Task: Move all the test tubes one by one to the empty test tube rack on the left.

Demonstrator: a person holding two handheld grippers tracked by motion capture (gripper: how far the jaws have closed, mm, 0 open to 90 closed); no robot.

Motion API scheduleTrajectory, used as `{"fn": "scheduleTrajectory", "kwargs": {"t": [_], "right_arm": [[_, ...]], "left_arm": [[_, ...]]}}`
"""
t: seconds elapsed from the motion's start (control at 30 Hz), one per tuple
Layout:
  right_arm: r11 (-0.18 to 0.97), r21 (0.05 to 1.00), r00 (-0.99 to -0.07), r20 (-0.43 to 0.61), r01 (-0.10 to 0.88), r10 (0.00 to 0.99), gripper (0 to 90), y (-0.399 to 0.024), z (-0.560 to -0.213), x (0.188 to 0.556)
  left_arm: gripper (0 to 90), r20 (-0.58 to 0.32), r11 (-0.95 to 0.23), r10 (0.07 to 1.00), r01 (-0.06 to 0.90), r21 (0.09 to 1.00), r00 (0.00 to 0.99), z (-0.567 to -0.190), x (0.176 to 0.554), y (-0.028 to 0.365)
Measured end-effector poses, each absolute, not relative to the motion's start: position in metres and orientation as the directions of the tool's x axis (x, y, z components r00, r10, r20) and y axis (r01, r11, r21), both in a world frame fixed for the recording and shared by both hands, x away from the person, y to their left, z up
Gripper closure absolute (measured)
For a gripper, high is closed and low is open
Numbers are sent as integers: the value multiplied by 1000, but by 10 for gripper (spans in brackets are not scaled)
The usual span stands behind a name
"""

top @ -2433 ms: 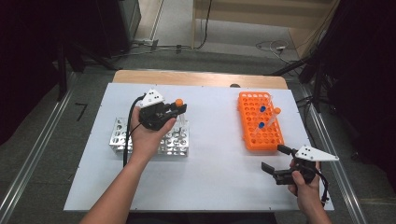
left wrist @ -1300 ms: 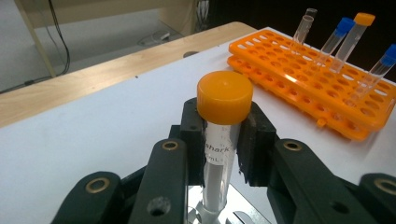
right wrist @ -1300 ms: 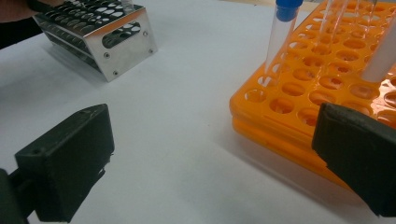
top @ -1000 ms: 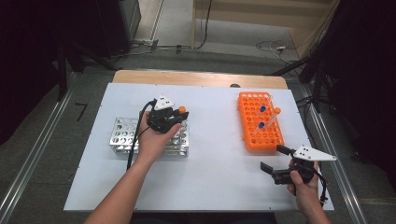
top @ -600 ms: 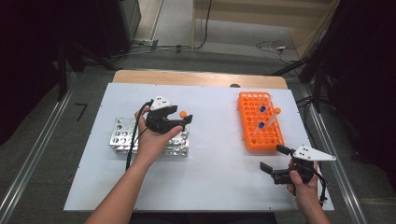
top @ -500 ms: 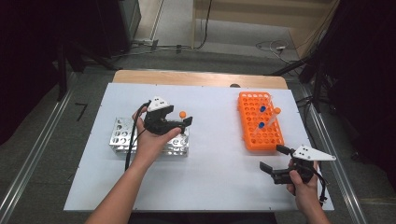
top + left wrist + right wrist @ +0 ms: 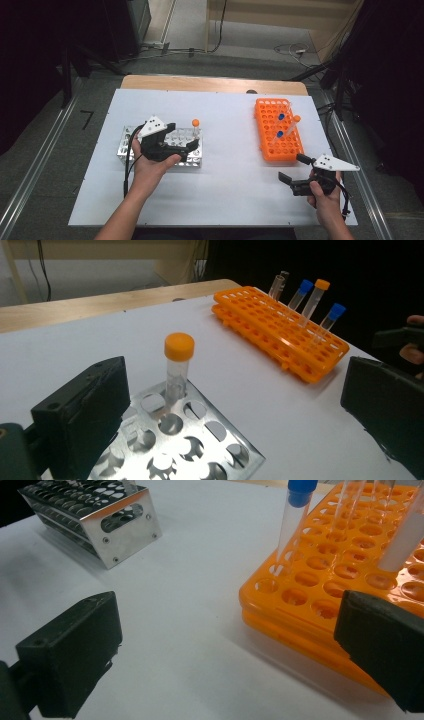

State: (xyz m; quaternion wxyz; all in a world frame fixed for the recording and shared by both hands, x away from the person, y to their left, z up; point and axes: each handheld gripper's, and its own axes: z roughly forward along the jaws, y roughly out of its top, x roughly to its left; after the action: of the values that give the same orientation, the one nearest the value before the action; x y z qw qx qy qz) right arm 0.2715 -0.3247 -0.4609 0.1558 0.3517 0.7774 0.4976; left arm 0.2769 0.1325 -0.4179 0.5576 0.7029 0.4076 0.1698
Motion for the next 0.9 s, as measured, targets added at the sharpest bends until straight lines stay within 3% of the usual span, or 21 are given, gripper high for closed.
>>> {"fn": "scheduleTrajectory", "kwargs": {"t": [0.5, 0.67, 0.9], "right_arm": [[254, 882, -655, 79, 397, 751, 0, -327, -448, 286], [201, 882, -633, 132, 426, 762, 0, -333, -441, 298], [176, 883, -588, 130, 435, 798, 16, -341, -433, 318]], "left_arm": [[0, -234, -11, 765, 376, 926, 599, -439, 232, 150], [0, -229, -4, 772, 364, 931, 593, -443, 224, 158], [0, -229, -4, 788, 375, 927, 572, -451, 217, 169]]}}
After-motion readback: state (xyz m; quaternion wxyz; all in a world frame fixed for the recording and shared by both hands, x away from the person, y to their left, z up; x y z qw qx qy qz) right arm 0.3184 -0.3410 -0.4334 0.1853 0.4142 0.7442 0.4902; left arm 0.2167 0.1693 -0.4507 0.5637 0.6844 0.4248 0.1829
